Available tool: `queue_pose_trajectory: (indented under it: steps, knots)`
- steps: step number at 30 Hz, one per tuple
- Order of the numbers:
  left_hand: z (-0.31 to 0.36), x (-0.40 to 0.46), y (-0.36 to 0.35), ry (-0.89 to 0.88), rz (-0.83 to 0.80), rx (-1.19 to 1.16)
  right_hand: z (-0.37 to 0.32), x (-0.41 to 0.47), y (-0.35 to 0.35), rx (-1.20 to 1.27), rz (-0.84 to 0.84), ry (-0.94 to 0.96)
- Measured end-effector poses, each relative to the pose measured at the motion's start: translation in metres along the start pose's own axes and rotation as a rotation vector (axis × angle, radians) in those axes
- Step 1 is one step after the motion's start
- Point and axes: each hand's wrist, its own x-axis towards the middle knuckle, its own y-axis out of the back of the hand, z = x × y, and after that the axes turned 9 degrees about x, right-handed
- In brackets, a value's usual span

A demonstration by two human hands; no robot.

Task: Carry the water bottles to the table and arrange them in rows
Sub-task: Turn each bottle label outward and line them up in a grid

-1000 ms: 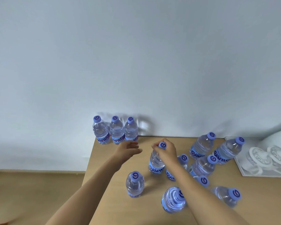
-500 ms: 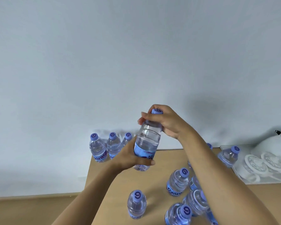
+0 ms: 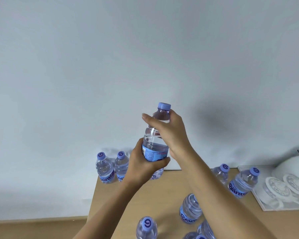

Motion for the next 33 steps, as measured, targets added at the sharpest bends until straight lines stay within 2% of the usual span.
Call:
queue_pose_trajectory:
  steps: [5,10,14,18,20,24,26,30,33]
  knots:
    - [0.001,-0.002,0.000,0.011,-0.017,0.036,-0.002,-0.001,0.002,0.068,0.038,-0.002]
    - [0.007,-0.002,0.007,0.041,-0.199,0.048,-0.013,0.000,0.010,0.095,-0.099,-0.039]
    - [0.010,-0.004,0.016,0.089,-0.346,-0.032,-0.020,0.004,0.017,0.139,-0.207,-0.097]
    - [0.011,-0.010,0.011,0.100,-0.268,-0.085,-0.023,0.005,0.018,0.196,-0.282,-0.097]
    - [0.012,-0.013,0.007,0.098,-0.232,-0.099,-0.023,0.003,0.016,0.158,-0.225,-0.058]
    - [0.015,-0.015,0.002,0.081,-0.115,-0.064,-0.018,-0.006,0.009,-0.083,-0.041,0.081]
    - [0.016,-0.015,0.000,0.057,-0.077,-0.031,-0.013,-0.013,0.005,-0.070,-0.012,0.116]
    - [0.017,-0.018,0.001,0.036,-0.089,-0.005,-0.012,-0.015,0.004,0.032,-0.001,0.137]
    - [0.019,-0.019,0.005,0.055,-0.192,-0.077,-0.017,-0.013,0.009,0.071,-0.077,0.130]
